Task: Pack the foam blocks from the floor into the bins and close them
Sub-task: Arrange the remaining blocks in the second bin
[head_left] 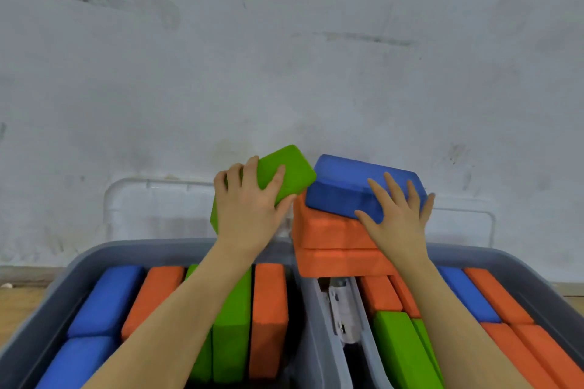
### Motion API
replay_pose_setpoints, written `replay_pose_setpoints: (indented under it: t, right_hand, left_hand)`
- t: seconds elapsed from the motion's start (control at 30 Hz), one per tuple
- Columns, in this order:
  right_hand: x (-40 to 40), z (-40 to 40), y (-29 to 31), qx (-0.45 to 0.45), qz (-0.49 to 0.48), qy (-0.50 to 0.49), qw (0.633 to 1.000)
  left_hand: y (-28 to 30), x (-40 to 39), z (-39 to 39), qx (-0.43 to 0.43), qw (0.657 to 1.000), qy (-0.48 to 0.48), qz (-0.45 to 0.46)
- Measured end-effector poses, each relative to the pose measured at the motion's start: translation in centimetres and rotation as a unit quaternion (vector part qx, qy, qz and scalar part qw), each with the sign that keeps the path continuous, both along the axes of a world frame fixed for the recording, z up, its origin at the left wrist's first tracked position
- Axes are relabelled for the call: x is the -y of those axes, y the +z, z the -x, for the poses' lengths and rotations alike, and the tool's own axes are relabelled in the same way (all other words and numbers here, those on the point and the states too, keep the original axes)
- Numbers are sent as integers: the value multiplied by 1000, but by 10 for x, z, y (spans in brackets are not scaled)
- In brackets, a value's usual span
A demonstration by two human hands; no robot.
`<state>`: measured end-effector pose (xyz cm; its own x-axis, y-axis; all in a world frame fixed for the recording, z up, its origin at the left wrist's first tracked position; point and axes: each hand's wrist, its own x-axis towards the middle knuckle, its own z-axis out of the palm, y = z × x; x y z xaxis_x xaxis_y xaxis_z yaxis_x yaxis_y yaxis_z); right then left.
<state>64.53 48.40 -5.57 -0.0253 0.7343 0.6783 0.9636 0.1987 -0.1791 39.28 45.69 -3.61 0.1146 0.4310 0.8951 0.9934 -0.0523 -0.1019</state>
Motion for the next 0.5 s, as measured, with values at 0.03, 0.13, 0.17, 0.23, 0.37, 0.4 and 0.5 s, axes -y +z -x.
replay_pose_setpoints:
  t: [0.03,0.13,0.17,0.23,0.37,0.4,0.5]
  right_hand:
    - [0,-9,-4,-8,19,-16,1000]
    - [-1,-30,-10,6,74,-34,997]
    - [-2,-35,-12,22,84,-32,996]
    - [-6,-46,-15,53,71,-29,996]
    - [-14,-59,-18,95,27,-22,995]
    - [-16,-61,-17,98,21,-17,995]
    - [-19,-67,-15,115,-8,17,993]
  left_hand:
    - [-5,-2,-8,5,1000,7,10]
    - [-16,-8,-26,22,999,27,22]
    - [-17,-9,-31,26,999,38,20]
    - [-18,-10,-39,31,998,59,22]
    - [-15,-3,-53,47,993,97,44]
    - [-14,-1,-56,51,992,104,49]
    - [-13,4,-66,51,990,120,60]
